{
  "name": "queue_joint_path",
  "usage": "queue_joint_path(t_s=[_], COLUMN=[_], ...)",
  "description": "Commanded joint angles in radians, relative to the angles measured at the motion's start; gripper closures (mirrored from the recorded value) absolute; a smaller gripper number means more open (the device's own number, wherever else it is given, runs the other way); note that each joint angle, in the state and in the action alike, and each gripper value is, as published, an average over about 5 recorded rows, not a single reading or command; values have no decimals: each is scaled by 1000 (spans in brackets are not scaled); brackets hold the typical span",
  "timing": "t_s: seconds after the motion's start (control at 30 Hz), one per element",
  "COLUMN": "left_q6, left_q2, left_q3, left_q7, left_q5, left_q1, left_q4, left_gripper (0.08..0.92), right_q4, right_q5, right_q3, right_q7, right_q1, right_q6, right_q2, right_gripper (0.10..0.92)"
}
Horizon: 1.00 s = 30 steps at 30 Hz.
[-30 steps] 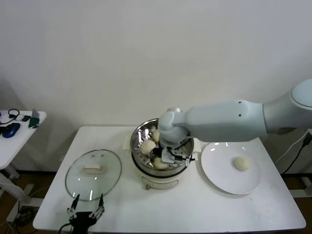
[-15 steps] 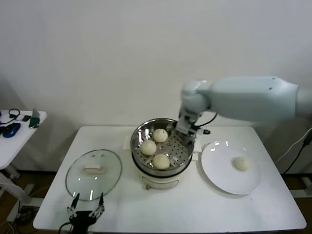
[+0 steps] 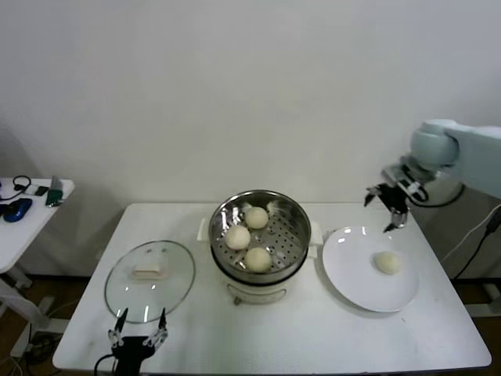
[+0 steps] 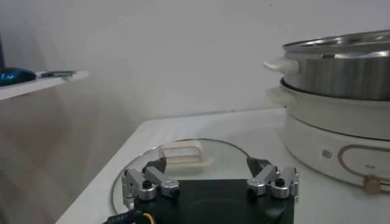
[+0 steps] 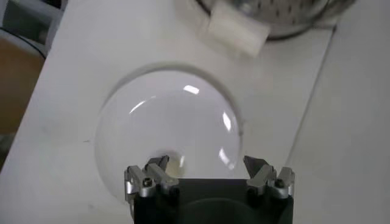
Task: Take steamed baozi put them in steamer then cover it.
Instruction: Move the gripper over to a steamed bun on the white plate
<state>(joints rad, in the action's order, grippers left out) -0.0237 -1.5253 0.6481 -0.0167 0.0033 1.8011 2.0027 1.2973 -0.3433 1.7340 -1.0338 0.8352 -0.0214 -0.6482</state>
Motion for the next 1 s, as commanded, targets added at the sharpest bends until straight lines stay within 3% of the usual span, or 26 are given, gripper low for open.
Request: queue_joint_path(t_s=[0.03, 0.47, 1.0], left_q6=[-2, -3, -7], left_q2=[-10, -24, -23], left_q3=[-1, -1, -5], left_q7=[-1, -6, -11], left_q5=[39, 46, 50], left_q1=[0, 17, 31], left_q4=[-7, -8, 0], left_gripper=[177, 177, 177], right_q4=[-139, -320, -375], right_q5=[207, 278, 325], right_q3=[-355, -573, -628], right_q7=[14, 47, 92], right_q1=[-443, -675, -723], right_q6=[46, 46, 40], right_q2=[183, 29, -34], right_gripper=[203, 203, 212])
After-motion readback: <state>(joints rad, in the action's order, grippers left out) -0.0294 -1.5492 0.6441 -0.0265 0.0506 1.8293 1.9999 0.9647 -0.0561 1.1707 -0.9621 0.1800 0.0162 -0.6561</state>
